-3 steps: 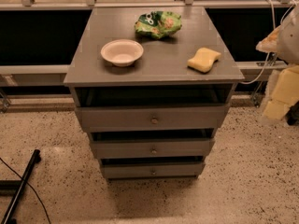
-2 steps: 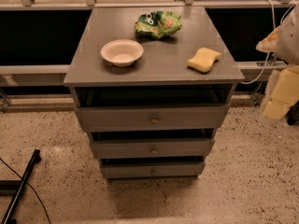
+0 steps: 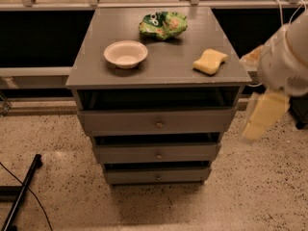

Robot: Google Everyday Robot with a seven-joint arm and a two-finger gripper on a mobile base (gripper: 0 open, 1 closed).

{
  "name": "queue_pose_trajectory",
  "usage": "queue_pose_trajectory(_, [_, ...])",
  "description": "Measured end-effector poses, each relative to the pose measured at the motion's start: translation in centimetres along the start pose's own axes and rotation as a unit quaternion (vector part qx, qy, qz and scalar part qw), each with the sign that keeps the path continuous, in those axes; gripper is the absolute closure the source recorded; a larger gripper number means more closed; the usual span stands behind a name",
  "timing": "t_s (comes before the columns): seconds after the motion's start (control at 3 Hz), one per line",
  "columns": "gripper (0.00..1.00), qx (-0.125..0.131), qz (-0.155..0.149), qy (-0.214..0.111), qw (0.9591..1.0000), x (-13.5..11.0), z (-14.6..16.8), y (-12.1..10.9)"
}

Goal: Open top drawer

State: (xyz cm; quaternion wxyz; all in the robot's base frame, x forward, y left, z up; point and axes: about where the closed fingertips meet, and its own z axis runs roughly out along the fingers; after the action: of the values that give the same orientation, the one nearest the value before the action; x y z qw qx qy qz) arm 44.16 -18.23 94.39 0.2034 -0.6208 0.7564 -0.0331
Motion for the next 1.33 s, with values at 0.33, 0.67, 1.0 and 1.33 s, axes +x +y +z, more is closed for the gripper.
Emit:
queue_pose_trajectory(0.33, [0.0, 0.001, -0.041, -0.042, 0.9983, 2.1, 5.6, 5.1])
queue_pose_trajectory(0.67, [0.0, 0.005, -0.055, -0.036, 0.9978, 2.8, 6.5, 5.3])
queue_pose_trajectory(1.0, [0.0, 0.014, -0.087, -0.016, 0.996, 1.6, 11.4, 3.6])
queue_pose_trajectory(1.33, [0.0, 0.048, -0.125, -0.001, 0.991, 0.8, 17.7, -0.5])
